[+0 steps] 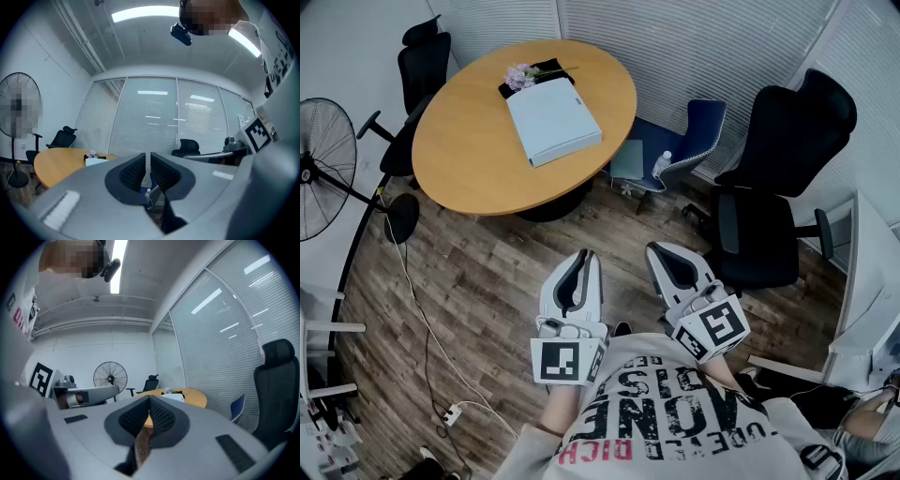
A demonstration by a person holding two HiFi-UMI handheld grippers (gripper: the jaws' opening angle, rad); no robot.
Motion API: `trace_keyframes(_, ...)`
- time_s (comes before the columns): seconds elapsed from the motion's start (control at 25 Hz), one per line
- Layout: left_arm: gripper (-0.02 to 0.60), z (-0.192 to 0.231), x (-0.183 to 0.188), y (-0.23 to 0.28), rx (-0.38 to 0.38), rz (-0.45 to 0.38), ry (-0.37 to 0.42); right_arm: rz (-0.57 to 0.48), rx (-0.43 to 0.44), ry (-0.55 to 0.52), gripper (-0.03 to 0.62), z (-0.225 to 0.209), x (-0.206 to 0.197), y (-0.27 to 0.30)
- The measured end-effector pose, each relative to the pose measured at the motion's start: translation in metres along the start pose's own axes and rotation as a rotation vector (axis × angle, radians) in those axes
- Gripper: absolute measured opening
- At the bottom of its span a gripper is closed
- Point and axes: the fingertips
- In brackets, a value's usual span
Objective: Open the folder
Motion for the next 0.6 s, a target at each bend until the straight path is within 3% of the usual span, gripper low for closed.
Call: trace_keyframes(0.6, 0.041, 0.003, 0.004, -0.025, -0.027, 0.034, 0.029, -0.001, -0.004, 0.012, 0.012, 0.029, 0.007, 0.001)
Point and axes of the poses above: the fingertips, and each gripper's own axes: y forward along the fingers, z to its left, x out of its top, and after that the axes turned 9 degrees about -y, right-handed
